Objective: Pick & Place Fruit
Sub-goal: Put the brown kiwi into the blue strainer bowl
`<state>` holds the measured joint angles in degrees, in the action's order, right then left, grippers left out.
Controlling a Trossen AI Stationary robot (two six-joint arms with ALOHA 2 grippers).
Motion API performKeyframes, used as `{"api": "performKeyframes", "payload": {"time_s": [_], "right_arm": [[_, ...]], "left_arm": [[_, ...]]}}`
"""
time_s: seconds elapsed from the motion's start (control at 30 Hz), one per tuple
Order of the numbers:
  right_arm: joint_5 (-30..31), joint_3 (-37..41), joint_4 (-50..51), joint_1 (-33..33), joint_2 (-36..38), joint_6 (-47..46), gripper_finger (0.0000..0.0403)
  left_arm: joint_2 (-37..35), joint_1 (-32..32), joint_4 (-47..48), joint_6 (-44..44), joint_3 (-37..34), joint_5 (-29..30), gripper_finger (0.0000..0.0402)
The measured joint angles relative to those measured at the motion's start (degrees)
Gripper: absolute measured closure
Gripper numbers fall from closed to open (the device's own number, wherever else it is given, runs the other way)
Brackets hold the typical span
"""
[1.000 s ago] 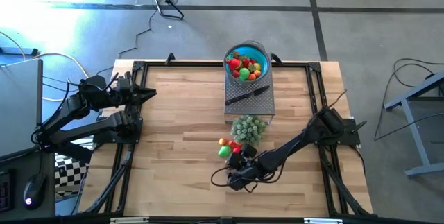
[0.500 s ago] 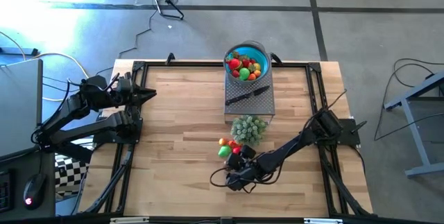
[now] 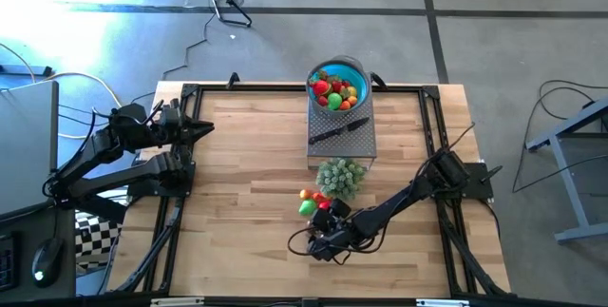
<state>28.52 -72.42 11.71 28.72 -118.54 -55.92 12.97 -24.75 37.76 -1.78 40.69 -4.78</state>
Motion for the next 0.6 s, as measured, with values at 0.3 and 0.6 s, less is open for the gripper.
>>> {"api": "performKeyframes", "payload": {"time_s": [0.3,0.6], "right_arm": [[0.06,0.0,0.03,-0.02,0.0,0.17,0.0089],[3.41,0.0,0.05,-0.15,0.0,-1.36,0.0089]], "left_arm": [[0.0,0.0,0.12,0.0,0.0,-0.02,0.0358],[0.0,0.0,0.13,-0.01,0.0,-0.04,0.0358]]}}
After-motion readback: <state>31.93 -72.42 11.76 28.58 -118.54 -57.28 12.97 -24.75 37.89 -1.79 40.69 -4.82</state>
